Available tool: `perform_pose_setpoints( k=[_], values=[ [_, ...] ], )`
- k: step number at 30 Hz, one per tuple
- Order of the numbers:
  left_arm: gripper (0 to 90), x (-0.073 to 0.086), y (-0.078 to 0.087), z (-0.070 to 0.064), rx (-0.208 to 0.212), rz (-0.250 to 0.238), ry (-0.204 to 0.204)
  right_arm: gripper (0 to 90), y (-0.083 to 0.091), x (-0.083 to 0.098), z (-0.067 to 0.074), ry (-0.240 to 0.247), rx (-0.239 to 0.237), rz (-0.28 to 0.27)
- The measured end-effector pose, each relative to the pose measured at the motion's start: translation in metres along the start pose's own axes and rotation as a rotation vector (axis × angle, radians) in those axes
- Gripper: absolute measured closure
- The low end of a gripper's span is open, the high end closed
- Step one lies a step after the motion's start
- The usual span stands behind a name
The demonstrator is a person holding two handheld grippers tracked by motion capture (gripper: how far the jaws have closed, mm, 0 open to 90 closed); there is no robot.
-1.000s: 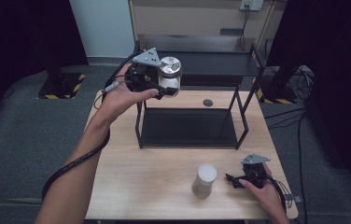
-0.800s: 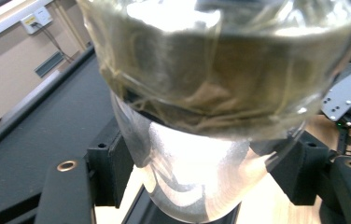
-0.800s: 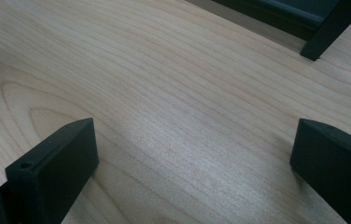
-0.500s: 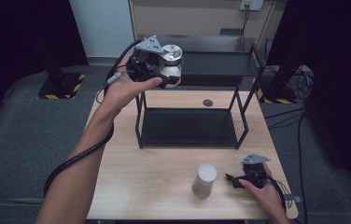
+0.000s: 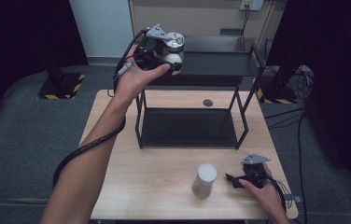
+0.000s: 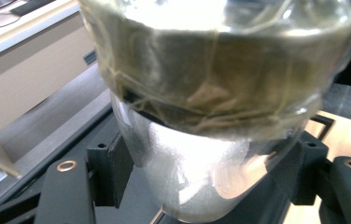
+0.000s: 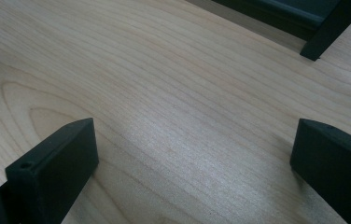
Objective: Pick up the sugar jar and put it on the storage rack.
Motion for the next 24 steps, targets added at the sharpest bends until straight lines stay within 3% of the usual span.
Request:
perform_pose_setpoints(
  k=[8,24],
  values=[
    [30.3,-0.009,-0.012,0.004,-0.030,0.011,0.015,1.3,0.000,0.000,0.000,0.000,0.000,0.000],
    [30.4,-0.015,-0.040,0.009,-0.040,0.027,0.041,1.2,0.000,0.000,0.000,0.000,0.000,-0.001]
  ],
)
Point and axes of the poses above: each handheld gripper's, and its own axes: y roughly backward along the jaws, x roughly out of its underside, z roughly to its left, the point moved 4 cm from there along -y, roughly forward along the jaws, and after that the axes turned 4 degrees about -y, right-handed, at the moved point
